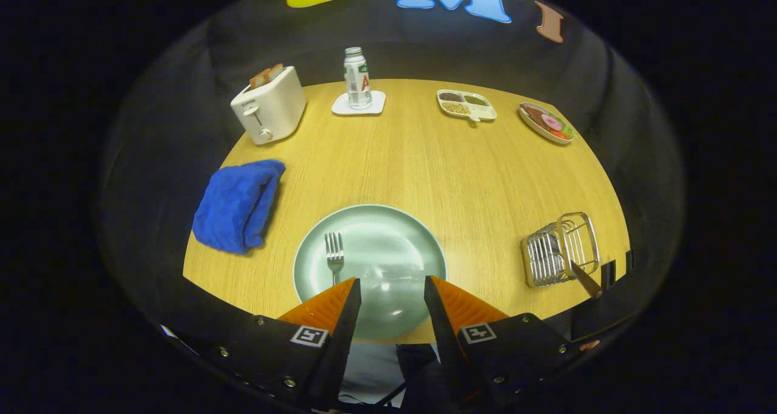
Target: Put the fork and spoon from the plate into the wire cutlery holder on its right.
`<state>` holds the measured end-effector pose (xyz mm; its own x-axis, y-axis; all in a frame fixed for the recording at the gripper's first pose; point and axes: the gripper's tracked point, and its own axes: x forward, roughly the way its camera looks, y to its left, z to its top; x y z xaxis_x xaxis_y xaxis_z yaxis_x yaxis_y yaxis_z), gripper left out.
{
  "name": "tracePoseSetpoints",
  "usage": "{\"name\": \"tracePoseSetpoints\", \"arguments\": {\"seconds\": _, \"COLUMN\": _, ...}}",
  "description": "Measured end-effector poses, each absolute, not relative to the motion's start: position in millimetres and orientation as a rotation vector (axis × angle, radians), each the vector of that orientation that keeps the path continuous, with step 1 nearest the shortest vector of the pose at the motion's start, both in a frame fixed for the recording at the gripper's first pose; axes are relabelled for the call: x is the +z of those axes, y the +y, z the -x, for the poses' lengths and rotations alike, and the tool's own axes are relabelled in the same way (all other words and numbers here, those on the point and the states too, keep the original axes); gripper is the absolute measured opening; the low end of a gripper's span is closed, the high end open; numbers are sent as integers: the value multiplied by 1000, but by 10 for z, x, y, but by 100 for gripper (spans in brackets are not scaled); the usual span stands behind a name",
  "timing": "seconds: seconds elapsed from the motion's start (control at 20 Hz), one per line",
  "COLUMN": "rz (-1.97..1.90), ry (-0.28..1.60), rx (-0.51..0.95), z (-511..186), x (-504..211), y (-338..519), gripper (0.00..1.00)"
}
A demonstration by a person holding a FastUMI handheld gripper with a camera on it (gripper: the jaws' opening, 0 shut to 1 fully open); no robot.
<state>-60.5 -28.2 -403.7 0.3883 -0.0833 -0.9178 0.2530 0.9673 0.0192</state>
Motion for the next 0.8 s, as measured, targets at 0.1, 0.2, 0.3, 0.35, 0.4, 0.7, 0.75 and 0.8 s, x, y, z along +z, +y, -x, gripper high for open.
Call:
{"name": "tracePoseSetpoints", "arguments": {"seconds": 0.1, "rz": -156, "ry": 1168, "rx": -176, "z": 602, "x": -4124, "y": -125, "gripper": 65}}
{"name": "tracePoseSetpoints", "arguments": {"seconds": 0.2, "rz": -162, "ry": 1177, "rx": -141, "z": 601, "x": -4215, "y": 14, "gripper": 65}}
{"name": "tracePoseSetpoints", "arguments": {"seconds": 0.3, "rz": -166, "ry": 1194, "rx": -116, "z": 623, "x": -4312, "y": 114, "gripper": 65}}
{"name": "tracePoseSetpoints", "arguments": {"seconds": 0.35, "rz": -169, "ry": 1204, "rx": -107, "z": 631, "x": -4365, "y": 155, "gripper": 65}}
{"name": "tracePoseSetpoints", "arguments": {"seconds": 0.4, "rz": -171, "ry": 1216, "rx": -100, "z": 653, "x": -4422, "y": 186, "gripper": 65}}
{"name": "tracePoseSetpoints", "arguments": {"seconds": 0.7, "rz": -185, "ry": 1278, "rx": -81, "z": 749, "x": -4706, "y": 266, "gripper": 65}}
{"name": "tracePoseSetpoints", "arguments": {"seconds": 0.75, "rz": -188, "ry": 1284, "rx": -81, "z": 749, "x": -4741, "y": 273, "gripper": 65}}
{"name": "tracePoseSetpoints", "arguments": {"seconds": 0.8, "rz": -191, "ry": 1290, "rx": -78, "z": 760, "x": -4780, "y": 288, "gripper": 65}}
